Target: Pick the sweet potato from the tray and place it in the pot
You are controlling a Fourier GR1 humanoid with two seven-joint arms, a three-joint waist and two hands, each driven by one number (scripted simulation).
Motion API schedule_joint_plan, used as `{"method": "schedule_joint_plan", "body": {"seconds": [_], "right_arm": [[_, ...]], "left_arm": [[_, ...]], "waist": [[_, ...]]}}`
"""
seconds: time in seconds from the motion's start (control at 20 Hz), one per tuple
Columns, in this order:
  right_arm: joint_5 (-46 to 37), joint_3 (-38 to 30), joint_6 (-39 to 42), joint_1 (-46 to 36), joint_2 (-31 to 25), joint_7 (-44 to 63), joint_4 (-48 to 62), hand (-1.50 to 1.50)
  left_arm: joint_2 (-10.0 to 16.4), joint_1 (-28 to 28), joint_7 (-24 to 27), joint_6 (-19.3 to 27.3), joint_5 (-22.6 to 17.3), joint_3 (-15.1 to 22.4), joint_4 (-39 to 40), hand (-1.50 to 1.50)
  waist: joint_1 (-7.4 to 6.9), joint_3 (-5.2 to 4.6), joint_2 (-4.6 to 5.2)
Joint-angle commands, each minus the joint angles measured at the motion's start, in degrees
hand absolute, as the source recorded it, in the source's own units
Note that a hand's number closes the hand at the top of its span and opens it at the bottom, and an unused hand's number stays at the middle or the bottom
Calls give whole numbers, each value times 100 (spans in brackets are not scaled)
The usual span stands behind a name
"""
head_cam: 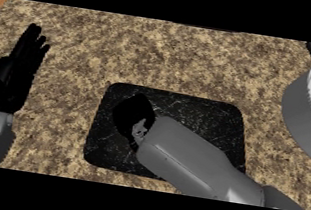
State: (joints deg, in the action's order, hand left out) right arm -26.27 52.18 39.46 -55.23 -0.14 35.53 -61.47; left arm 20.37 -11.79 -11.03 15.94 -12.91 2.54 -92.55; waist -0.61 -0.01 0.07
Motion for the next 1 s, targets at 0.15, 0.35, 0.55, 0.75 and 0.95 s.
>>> {"method": "schedule_joint_plan", "body": {"seconds": [0.15,0.35,0.55,0.75,0.95], "right_arm": [[-670,-164,-94,300,12,-443,433,-150],[-769,-90,-35,567,-128,-585,181,-150],[-950,26,365,19,-212,-1445,271,150],[-1479,160,-183,294,-190,-1954,606,150],[-1640,-20,-48,402,8,-1832,520,150]], "left_arm": [[-187,-300,-338,156,282,-32,-70,0],[-72,38,62,-332,30,-397,108,0],[-274,279,138,-176,250,-179,-105,0],[-290,153,-120,-234,222,-240,-171,0],[-212,-215,138,-443,177,-551,453,0]], "waist": [[29,2,-3],[38,0,-4],[4,1,-6],[1,2,1],[52,0,0]]}}
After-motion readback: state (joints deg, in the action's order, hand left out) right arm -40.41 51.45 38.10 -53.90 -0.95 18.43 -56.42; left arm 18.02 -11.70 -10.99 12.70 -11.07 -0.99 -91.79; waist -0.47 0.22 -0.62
